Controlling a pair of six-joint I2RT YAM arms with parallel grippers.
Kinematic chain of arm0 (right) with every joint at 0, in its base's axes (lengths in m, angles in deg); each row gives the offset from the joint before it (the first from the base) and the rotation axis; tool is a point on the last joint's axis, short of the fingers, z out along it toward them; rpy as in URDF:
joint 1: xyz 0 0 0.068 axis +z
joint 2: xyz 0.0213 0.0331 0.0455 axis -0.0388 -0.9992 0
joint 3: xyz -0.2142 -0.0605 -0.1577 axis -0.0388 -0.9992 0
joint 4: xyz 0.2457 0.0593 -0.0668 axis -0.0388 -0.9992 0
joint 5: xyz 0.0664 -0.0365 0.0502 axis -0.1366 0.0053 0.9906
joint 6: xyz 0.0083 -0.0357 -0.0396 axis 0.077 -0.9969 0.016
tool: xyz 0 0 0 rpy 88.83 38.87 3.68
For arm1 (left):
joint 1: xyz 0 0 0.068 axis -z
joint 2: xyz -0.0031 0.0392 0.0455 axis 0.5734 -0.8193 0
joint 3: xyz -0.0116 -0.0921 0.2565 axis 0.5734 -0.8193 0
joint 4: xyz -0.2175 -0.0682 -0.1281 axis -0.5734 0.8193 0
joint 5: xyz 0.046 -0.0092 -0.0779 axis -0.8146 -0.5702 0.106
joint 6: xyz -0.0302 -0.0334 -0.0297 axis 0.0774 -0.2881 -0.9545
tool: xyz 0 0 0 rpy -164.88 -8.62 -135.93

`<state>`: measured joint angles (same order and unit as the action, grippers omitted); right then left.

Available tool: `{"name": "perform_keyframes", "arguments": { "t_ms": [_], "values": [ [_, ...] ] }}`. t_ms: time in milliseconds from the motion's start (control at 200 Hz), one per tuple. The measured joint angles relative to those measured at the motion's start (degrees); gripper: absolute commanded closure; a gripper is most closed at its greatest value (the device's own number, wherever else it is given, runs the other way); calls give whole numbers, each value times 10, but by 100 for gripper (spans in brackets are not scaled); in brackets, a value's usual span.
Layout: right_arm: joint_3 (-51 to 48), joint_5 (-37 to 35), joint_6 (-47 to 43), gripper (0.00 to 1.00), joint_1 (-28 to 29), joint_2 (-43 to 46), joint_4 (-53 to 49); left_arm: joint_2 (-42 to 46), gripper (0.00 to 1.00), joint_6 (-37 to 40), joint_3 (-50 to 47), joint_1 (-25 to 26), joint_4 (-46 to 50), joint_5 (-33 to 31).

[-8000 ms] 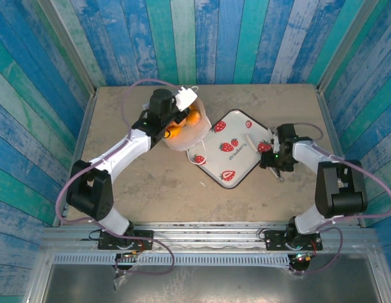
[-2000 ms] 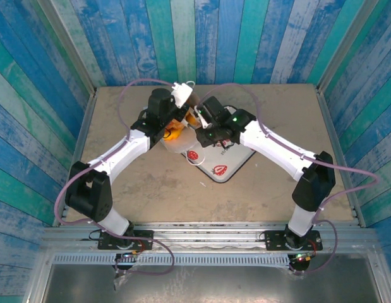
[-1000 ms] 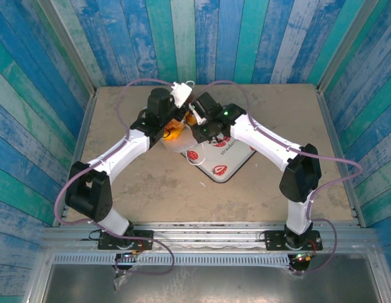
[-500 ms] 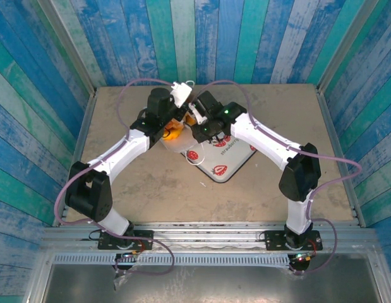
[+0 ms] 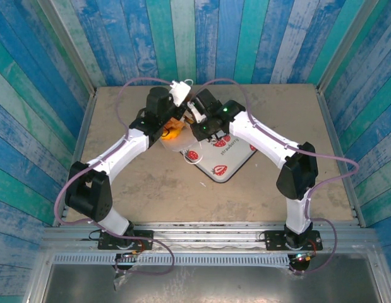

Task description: Take the fake bread out of the paper bag

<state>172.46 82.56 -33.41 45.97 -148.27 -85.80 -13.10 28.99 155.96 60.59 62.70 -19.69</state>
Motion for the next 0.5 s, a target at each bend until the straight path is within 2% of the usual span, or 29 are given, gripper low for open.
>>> {"name": "perform_keyframes", "arguments": {
  "t_ms": [170, 496],
  "values": [
    [2, 0, 1, 78, 0, 0, -3, 0, 99, -2, 1, 1, 0, -8],
    [-40, 0, 17, 79, 1, 43, 4, 0, 100, -26, 1, 7, -3, -28]
  ]
}}
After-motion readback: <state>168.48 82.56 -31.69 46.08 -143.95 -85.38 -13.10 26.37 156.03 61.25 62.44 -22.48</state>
